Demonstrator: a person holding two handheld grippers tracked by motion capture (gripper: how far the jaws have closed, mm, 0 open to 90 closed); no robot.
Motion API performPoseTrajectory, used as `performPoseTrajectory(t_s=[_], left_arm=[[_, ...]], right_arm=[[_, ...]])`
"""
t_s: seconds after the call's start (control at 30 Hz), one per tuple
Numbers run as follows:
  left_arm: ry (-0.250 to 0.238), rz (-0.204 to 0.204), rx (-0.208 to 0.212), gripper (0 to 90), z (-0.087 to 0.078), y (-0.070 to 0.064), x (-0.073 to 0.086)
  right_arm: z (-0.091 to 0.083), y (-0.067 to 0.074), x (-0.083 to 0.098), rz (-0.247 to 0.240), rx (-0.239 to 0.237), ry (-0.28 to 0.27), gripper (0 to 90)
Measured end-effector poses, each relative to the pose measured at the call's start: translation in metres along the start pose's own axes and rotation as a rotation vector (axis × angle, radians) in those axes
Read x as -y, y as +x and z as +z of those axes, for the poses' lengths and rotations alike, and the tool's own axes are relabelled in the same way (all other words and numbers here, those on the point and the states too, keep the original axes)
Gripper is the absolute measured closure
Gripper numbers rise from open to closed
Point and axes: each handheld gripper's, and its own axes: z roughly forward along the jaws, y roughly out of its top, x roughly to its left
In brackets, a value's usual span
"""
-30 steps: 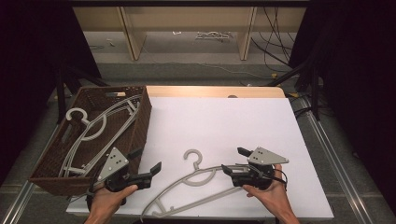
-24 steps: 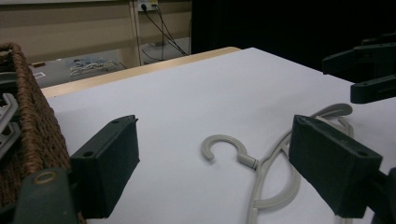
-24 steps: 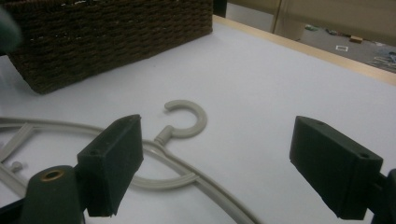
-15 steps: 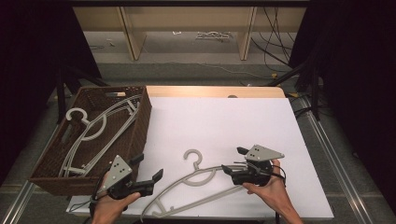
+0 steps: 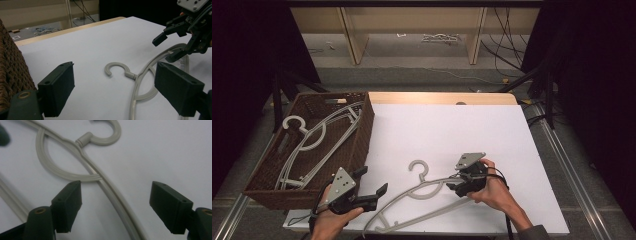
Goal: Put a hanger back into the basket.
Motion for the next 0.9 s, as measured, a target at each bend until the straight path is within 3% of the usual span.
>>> performPoseTrajectory(t_s=[0.07, 0.23, 0.47, 0.67, 0.9], left_arm=[[-0.002, -0.001, 0.005, 16.4, 0.0, 0.0, 0.0], [0.005, -0.003, 0.007, 16.3, 0.001, 0.001, 0.001], [0.02, 0.006, 0.014, 16.4, 0.002, 0.0, 0.002], [0.022, 0.007, 0.013, 16.4, 0.002, 0.0, 0.002], [0.017, 0.008, 0.025, 16.6, 0.003, -0.001, 0.002]], right_arm=[[0.006, -0.004, -0.003, -0.018, -0.018, 0.042, 30.8], [0.016, -0.013, -0.009, -0.047, -0.047, 0.085, 37.6], [0.023, -0.014, -0.017, -0.106, -0.102, 0.169, 48.3], [0.03, -0.016, -0.019, -0.083, -0.133, 0.211, 59.6], [0.031, -0.019, -0.02, -0.056, -0.156, 0.227, 61.6]])
